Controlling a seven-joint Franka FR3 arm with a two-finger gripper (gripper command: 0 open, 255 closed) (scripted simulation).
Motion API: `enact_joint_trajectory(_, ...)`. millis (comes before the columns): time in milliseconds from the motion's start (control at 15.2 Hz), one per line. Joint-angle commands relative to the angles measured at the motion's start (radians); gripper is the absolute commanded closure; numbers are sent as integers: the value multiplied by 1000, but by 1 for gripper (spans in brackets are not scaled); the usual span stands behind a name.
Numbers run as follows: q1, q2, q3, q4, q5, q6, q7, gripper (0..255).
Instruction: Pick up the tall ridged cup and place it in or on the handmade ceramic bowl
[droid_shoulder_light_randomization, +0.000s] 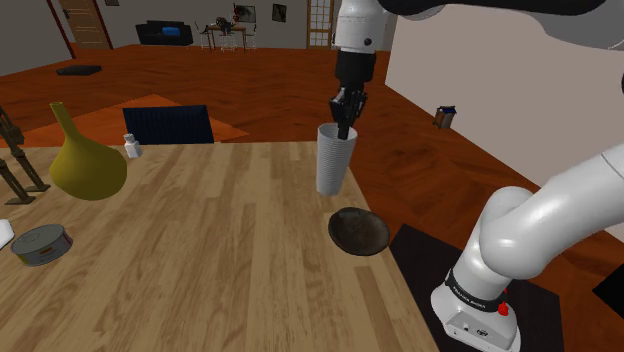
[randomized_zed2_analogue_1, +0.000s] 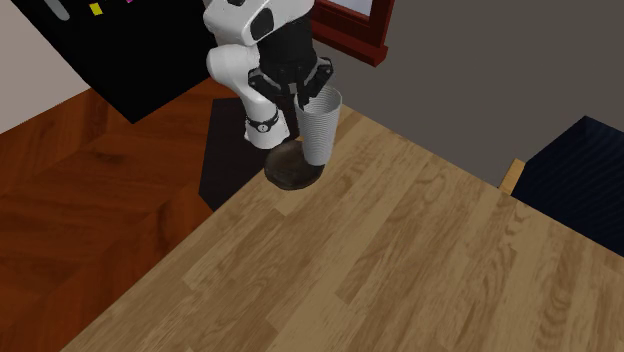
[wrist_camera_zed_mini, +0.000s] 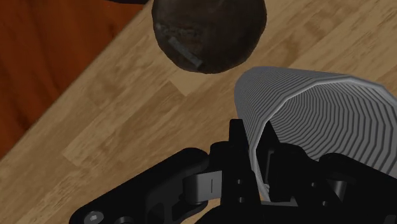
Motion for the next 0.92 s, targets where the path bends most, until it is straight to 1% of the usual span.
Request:
enact_joint_trajectory(0, -4, -71, -30, -49, -4, -26, -32, 255)
enact_joint_trajectory(264, -10, -192, -85, -108, -25, -95, -84, 255)
enact_joint_trajectory(330, -11, -207, -92, -115, -29, -105, -91, 255)
enact_joint_trajectory(858, -10, -247, -87, -251, -24, -9, -100, 255)
